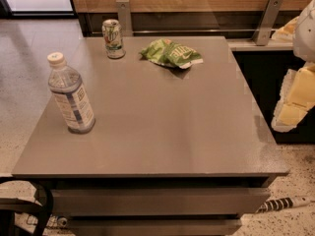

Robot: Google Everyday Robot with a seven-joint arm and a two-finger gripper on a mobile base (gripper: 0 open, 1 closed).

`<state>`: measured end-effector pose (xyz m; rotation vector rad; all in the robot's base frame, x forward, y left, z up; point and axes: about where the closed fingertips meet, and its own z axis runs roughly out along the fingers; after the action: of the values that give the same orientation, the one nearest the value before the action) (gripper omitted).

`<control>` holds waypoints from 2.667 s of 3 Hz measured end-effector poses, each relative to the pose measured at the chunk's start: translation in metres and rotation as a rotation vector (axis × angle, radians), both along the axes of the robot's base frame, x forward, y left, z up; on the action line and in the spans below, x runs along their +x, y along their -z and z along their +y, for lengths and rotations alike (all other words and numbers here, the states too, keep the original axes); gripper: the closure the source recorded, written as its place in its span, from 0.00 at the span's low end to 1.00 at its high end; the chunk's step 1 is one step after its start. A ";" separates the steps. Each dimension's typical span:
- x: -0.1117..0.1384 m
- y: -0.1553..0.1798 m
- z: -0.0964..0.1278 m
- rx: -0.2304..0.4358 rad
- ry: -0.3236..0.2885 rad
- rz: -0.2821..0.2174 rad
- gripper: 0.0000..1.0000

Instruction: Move green jalapeno chip bag near blue plastic bottle

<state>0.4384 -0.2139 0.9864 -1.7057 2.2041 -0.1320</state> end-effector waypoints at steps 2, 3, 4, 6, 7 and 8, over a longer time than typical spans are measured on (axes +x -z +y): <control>0.011 -0.002 0.000 -0.009 0.013 -0.028 0.00; 0.047 -0.001 -0.001 0.021 0.025 -0.098 0.00; 0.106 0.002 0.003 0.137 0.052 -0.195 0.00; 0.204 0.019 0.039 0.437 0.056 -0.309 0.00; 0.239 0.028 0.064 0.541 0.058 -0.309 0.00; 0.239 0.028 0.064 0.541 0.058 -0.309 0.00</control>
Offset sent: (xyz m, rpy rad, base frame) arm 0.0249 -0.0014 -0.0007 -0.0195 -0.0445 -0.0286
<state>0.6777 -0.1501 0.9583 -1.2324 1.8422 0.1645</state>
